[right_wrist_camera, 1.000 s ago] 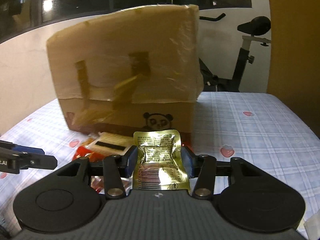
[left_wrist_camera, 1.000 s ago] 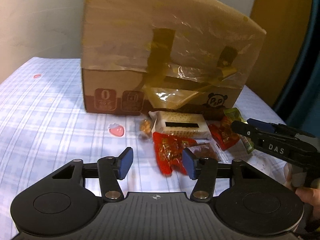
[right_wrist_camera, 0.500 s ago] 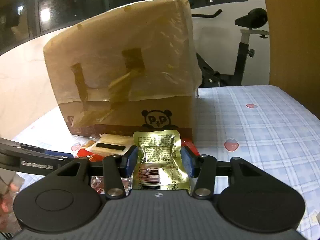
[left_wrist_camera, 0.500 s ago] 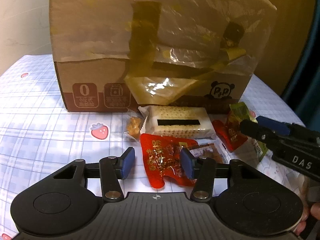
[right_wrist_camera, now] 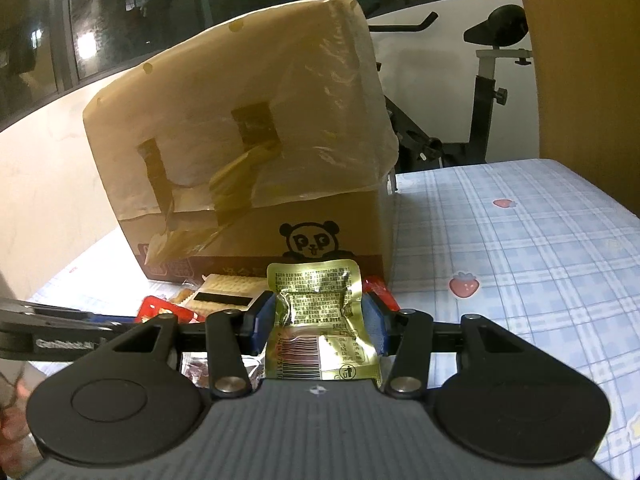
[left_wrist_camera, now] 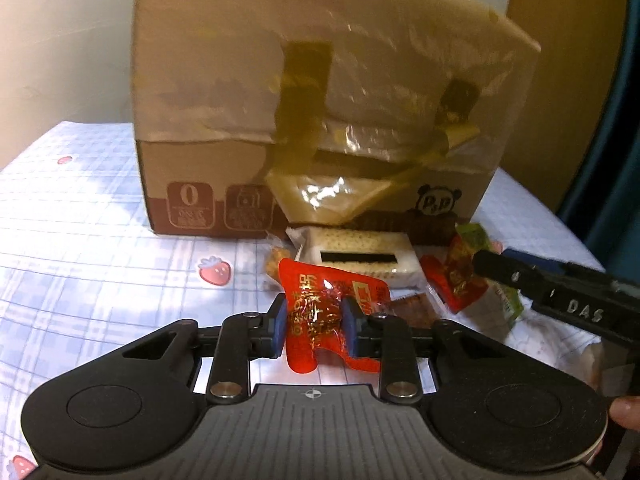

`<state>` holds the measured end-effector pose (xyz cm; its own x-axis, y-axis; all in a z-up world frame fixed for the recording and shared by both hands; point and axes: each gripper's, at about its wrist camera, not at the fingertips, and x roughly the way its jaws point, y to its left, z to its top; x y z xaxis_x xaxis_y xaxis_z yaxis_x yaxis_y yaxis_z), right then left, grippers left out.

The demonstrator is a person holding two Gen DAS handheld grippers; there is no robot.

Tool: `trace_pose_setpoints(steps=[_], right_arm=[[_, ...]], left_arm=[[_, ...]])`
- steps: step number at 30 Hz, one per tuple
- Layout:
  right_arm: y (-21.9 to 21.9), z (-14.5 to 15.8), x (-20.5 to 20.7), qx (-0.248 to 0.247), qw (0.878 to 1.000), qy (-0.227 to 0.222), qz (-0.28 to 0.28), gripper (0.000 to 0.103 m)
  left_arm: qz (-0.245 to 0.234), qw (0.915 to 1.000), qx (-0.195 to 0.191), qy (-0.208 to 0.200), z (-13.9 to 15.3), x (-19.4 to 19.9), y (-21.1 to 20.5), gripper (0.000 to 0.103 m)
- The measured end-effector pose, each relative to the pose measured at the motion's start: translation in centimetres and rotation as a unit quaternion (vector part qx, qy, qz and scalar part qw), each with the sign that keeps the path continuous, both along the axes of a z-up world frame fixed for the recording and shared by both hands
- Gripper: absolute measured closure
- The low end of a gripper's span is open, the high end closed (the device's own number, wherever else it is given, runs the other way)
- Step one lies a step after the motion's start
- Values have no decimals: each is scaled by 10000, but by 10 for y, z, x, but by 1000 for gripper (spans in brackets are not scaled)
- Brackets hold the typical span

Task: Organize snacks
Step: 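Grasp the gold foil packet with the right tool while the left tool grasps the red pouch, then lift both held snacks and carry them over the lined box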

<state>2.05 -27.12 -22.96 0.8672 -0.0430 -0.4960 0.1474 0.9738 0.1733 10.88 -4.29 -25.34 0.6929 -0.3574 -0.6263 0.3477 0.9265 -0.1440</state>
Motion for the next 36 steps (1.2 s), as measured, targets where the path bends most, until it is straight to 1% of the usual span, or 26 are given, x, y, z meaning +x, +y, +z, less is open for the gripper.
trace_pose_setpoints(steps=[9, 14, 19, 23, 26, 29, 32, 36], right_arm=[[1, 0, 1, -35, 10000, 31, -20, 53], [4, 1, 1, -177, 9998, 40, -69, 53], [9, 11, -2, -367, 9992, 56, -112, 53], [9, 36, -13, -442, 9987, -202, -134, 53], [10, 64, -22, -451, 9979, -467, -88, 53], [15, 92, -25, -592, 9953, -760, 40, 53], [19, 123, -23, -669, 9917, -1081, 178, 53], [22, 154, -4, -716, 9876, -1375, 254, 53]], left_arm=[[322, 9994, -102, -77, 15, -7, 27, 73], [464, 9986, -138, -235, 29, -10, 41, 73], [437, 9977, -175, -481, 51, -16, 52, 73], [377, 9966, -242, -688, 74, -19, 61, 72], [326, 9950, -337, -885, 94, -20, 66, 72], [285, 9917, -482, -1158, 120, -18, 70, 72], [221, 9880, -560, -1419, 144, -15, 69, 72], [160, 9836, -648, -1673, 171, -3, 62, 72]])
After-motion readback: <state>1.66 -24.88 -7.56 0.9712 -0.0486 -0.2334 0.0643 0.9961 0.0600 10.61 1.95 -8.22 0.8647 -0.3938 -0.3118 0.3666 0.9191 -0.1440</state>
